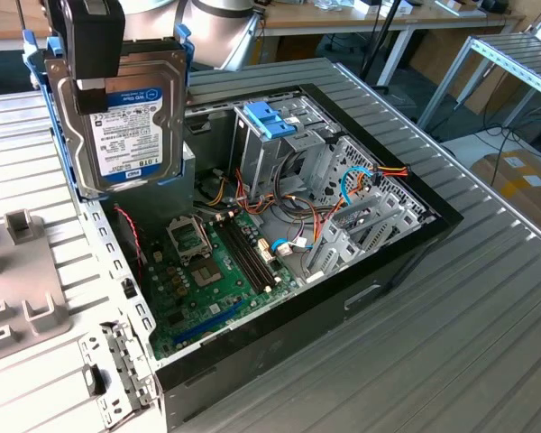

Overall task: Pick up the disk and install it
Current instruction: 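Pick up the disk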

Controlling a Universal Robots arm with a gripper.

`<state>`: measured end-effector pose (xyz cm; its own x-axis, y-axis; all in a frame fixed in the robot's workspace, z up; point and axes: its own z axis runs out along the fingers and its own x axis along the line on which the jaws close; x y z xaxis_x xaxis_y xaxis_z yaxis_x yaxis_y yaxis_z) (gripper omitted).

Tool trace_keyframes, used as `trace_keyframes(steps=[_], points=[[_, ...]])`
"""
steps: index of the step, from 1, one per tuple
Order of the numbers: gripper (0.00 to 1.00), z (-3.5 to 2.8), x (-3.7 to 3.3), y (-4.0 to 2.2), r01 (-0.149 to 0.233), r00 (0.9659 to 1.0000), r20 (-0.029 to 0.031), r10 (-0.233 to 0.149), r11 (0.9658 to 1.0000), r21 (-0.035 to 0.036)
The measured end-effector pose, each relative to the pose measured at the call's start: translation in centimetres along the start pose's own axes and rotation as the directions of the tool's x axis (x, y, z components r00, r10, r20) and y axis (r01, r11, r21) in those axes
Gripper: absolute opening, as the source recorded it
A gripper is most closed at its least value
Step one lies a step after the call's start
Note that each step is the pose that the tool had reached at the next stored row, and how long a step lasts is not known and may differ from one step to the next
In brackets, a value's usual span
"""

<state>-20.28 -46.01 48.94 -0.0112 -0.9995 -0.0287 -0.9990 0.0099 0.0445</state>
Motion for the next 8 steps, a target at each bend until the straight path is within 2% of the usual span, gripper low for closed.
trace_keyframes(steps=[8], points=[[0.37,-0.01,0.84,-0.01,0.000,1.0000,0.0000,0.000,1.0000,0.0000]])
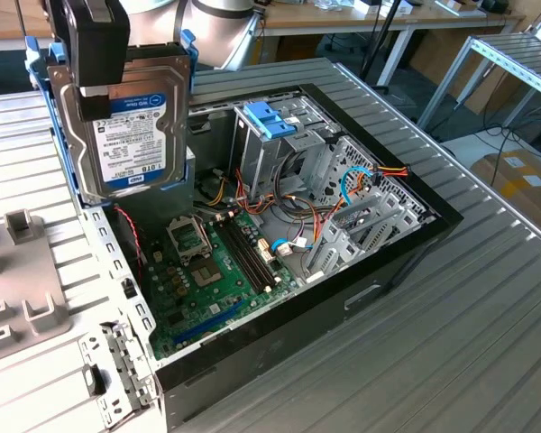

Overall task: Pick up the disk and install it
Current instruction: 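Pick up the disk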

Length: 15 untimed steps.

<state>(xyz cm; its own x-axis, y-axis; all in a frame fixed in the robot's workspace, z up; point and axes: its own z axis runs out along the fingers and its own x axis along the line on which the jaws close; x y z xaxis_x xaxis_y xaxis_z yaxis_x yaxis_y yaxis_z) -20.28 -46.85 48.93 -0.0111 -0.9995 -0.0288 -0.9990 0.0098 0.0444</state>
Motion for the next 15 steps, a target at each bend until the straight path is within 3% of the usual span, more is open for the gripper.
trace_keyframes(steps=[15], points=[[0.37,-0.01,1.40,-0.02,0.000,1.0000,0.0000,0.000,1.0000,0.0000]])
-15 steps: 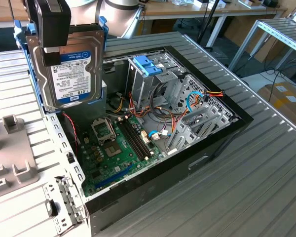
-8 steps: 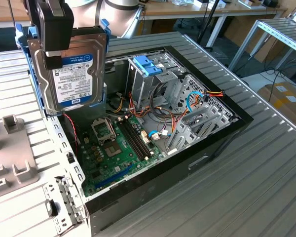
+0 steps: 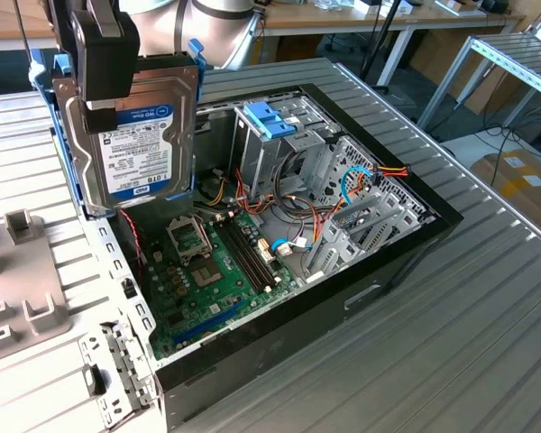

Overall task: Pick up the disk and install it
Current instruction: 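Pick up the disk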

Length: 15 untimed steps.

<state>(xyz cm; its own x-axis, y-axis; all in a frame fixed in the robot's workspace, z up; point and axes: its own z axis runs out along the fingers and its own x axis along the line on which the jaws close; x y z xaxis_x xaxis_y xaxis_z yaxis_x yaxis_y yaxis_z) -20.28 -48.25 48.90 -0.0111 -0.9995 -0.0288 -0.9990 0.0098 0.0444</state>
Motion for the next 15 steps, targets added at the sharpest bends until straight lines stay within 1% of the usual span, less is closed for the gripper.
trace_keyframes(steps=[15], points=[[0.37,-0.01,1.18,-0.01,0.000,1.0000,0.0000,0.000,1.0000,0.0000]])
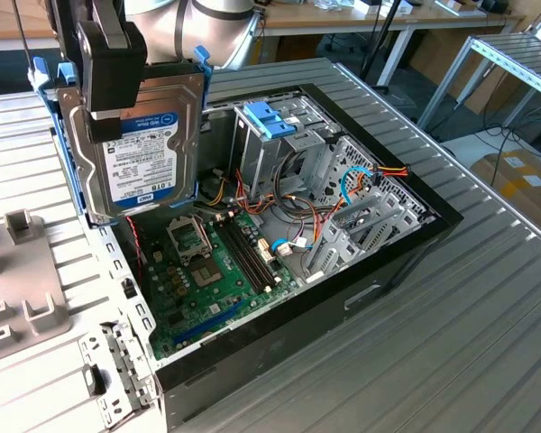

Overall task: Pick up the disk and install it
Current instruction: 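Pick up the disk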

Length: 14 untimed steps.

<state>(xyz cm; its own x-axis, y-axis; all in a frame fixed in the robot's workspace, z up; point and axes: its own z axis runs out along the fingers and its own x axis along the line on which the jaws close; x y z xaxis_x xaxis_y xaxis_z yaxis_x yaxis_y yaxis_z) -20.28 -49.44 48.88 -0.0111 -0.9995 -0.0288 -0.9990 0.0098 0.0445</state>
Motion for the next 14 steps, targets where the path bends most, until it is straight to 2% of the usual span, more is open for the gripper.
trace_keyframes(steps=[14], points=[[0.37,0.00,1.02,-0.01,0.000,1.0000,0.0000,0.000,1.0000,0.0000]])
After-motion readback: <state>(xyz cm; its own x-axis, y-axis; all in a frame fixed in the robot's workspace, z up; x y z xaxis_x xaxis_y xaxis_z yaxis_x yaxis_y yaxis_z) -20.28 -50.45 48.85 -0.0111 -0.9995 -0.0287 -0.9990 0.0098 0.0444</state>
